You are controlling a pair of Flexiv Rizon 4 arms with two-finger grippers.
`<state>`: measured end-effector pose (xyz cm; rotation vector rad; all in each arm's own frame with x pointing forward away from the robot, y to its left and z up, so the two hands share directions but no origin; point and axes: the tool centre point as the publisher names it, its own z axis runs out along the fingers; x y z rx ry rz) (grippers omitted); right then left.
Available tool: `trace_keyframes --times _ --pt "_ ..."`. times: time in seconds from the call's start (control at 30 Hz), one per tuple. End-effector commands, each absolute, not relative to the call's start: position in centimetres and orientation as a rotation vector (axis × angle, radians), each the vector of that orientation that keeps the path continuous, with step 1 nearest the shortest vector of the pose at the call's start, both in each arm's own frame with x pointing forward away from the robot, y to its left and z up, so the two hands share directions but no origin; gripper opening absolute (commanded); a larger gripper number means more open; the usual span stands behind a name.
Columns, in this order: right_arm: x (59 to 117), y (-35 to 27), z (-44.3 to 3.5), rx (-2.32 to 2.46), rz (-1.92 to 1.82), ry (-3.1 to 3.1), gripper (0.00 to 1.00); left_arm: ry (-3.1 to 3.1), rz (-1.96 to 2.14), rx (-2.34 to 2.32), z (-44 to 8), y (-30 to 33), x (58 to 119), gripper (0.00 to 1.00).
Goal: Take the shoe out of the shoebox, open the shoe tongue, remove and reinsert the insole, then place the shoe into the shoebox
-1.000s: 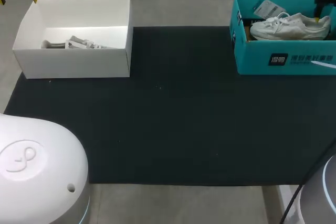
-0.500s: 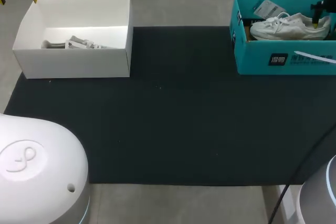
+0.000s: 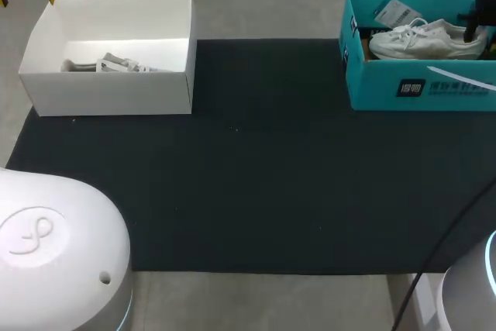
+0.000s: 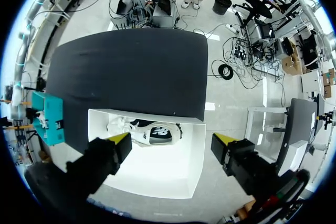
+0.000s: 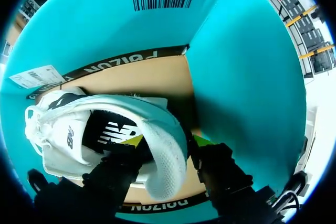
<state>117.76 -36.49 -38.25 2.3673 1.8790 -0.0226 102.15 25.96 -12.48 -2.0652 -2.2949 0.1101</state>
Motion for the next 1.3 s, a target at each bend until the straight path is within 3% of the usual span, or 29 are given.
trace_keyframes --times 0.03,0.4,1.3 --pt "118.6 -37.2 -39.4 2.401 -0.082 1.903 0.0 -2.294 0.107 -2.066 -12.4 26.0 102.1 1.0" --pt "116.6 -37.8 -36.0 2.403 -0.103 1.851 0.0 -2.294 0.107 -2.066 -12.4 26.0 102.1 1.0" --pt "114.8 -38.3 -16.1 2.291 -0.037 1.778 0.0 -2.294 0.107 -2.066 -12.4 26.0 102.1 1.0"
